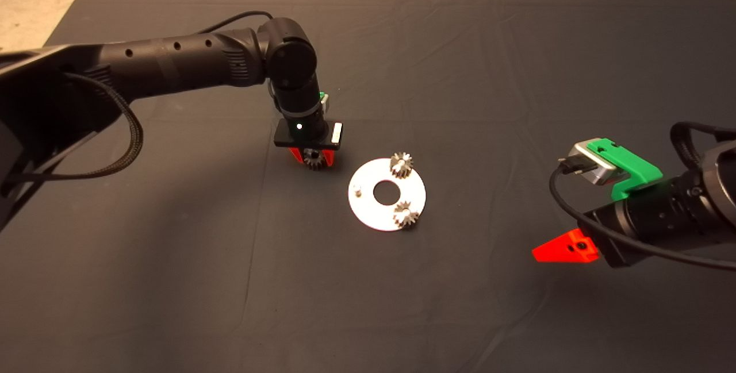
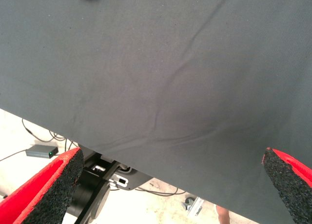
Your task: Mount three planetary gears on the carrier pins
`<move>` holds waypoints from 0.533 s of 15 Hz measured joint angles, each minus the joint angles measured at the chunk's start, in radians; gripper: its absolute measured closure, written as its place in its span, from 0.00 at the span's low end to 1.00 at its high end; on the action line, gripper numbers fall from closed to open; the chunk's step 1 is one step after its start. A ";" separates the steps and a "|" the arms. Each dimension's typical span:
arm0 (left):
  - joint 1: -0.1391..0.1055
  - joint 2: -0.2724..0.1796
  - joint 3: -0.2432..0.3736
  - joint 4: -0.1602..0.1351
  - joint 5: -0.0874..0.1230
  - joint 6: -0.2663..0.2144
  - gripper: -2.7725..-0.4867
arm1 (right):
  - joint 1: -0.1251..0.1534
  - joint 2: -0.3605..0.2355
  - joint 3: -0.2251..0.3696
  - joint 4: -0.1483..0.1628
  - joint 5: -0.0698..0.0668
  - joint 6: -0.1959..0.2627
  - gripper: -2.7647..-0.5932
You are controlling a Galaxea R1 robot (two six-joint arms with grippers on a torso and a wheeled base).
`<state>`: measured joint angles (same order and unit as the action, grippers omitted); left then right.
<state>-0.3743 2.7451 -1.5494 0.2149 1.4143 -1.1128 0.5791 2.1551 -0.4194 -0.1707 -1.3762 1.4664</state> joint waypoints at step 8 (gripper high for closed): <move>0.000 0.000 0.000 0.001 0.010 0.000 0.77 | 0.000 0.000 0.000 0.000 0.000 0.000 0.01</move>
<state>-0.3743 2.7449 -1.5489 0.2164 1.4242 -1.1128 0.5791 2.1551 -0.4194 -0.1706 -1.3762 1.4664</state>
